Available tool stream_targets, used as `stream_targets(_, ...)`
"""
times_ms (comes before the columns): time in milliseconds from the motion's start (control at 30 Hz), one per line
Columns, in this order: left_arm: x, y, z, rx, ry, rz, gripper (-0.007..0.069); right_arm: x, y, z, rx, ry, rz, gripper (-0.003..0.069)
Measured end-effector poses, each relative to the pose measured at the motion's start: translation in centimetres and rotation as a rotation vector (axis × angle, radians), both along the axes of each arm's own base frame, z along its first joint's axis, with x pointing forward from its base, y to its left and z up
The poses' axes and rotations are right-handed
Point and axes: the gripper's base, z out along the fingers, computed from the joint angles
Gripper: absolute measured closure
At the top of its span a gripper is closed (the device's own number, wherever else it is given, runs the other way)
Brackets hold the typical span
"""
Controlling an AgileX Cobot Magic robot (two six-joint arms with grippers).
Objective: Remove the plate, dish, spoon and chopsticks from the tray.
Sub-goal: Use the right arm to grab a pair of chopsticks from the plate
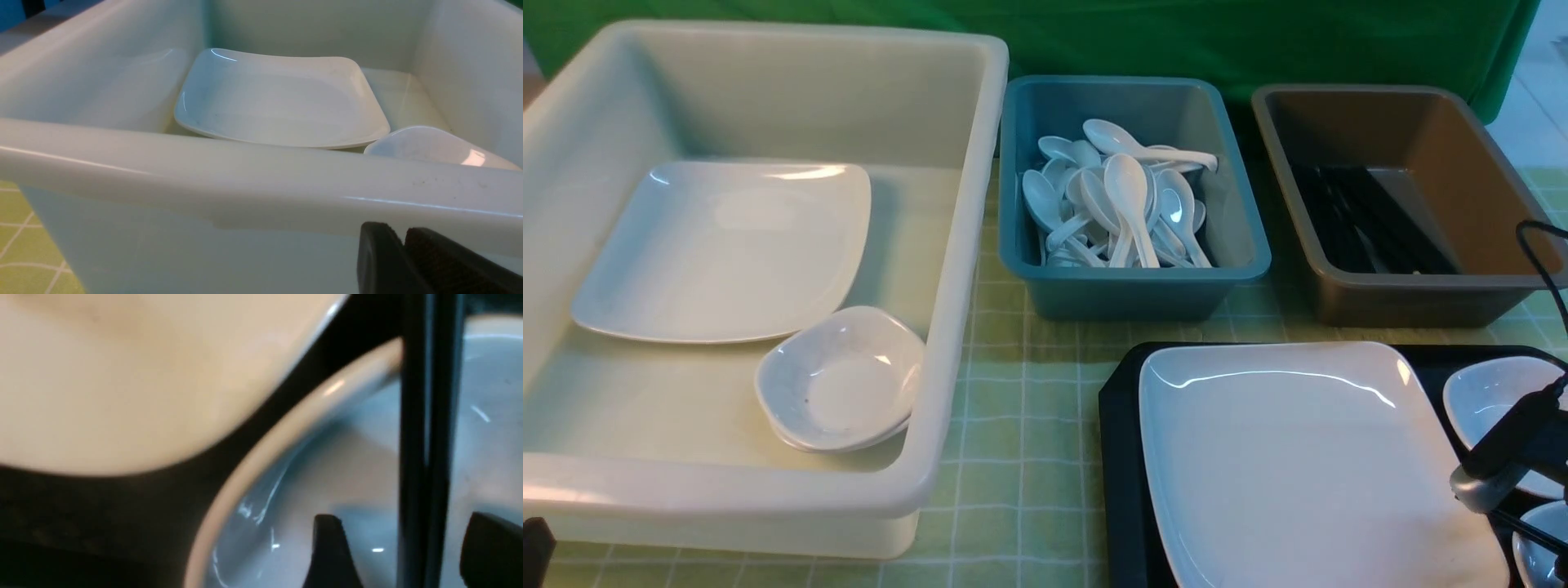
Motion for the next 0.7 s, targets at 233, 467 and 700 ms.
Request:
stream_targets(233, 0.0, 0.0, 0.0, 0.000, 0.000, 0.000, 0.0539, 0.1, -0.6, -1.1, -0.017, 0.076, 0.016, 0.0311)
stream_targets(467, 0.0, 0.0, 0.0, 0.000, 0.000, 0.000, 0.0529, -0.3, -0.7, -0.1, -0.023, 0.081, 0.036, 0.0575)
stream_targets(700, 0.0, 0.0, 0.0, 0.000, 0.000, 0.000, 0.0522, -1.4, -0.8, 5.4, 0.008, -0.121, 0.006, 0.0575)
